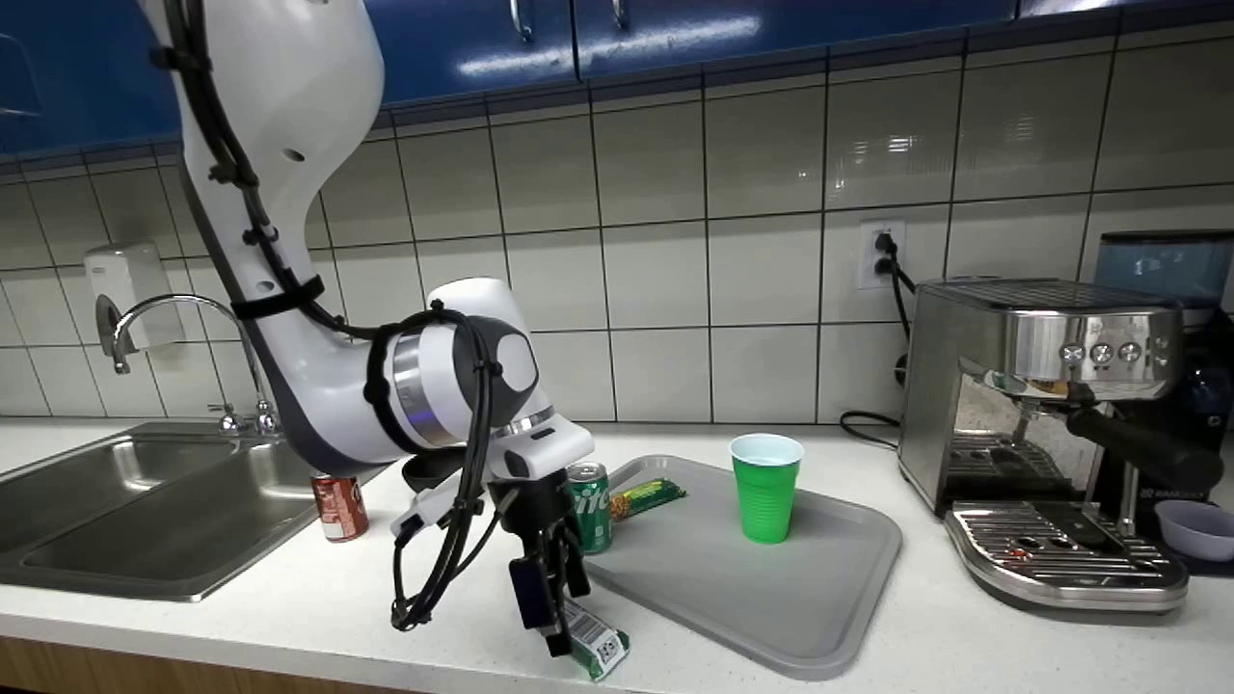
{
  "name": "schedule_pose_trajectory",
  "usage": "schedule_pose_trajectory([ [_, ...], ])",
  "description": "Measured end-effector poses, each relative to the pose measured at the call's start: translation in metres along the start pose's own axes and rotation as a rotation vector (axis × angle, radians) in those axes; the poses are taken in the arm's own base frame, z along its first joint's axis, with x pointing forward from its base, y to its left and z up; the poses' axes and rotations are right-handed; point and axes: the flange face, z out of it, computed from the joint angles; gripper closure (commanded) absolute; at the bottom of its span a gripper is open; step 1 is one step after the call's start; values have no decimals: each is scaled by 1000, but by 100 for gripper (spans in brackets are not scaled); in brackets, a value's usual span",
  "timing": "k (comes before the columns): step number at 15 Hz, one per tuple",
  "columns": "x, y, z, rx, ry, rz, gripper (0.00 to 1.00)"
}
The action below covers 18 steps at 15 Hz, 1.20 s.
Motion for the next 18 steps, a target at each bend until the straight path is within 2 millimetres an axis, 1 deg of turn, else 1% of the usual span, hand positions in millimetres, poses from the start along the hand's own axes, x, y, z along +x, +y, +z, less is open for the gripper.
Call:
schedule_pose_trajectory([
  [5, 2, -4, 4, 3, -3, 32, 0],
  [16, -2, -9, 10, 2, -9, 73, 0],
  [17, -3, -10, 11, 1, -9, 75, 24],
  [18, -3, -11, 11, 1, -10, 78, 28],
])
